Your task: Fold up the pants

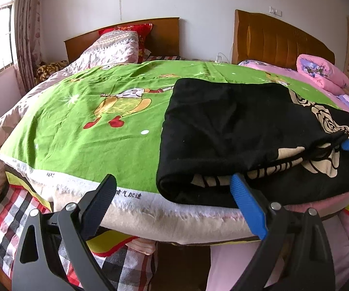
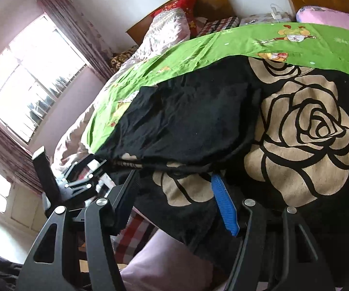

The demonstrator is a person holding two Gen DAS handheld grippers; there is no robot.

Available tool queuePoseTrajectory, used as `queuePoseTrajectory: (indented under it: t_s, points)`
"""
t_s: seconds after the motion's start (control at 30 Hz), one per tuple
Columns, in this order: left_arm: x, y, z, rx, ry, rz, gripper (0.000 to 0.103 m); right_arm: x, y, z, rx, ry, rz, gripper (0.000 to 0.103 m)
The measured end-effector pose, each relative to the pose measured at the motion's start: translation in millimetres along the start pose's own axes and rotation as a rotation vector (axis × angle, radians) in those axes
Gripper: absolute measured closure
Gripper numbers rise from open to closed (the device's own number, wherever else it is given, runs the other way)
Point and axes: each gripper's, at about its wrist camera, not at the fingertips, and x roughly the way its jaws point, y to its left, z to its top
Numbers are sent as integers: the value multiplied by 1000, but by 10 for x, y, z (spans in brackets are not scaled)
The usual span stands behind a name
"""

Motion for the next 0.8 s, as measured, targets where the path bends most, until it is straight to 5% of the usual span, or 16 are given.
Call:
queuePoseTrajectory:
  t_s: [0.4,0.53,0.67,0.8]
  points:
    - [16,-4,-7,10,-1,9,8,163,-219,135,123,20,48,42]
    - [-34,-25,3,28,-17,25,8,239,-386,186,208,15,95,58]
    - [-107,-1,37,31,-39,26,8,319,-457,208,223,21,69,95]
    - [-114,-5,32,47,-30,29,8,217,-359,153,158,-44,63,97]
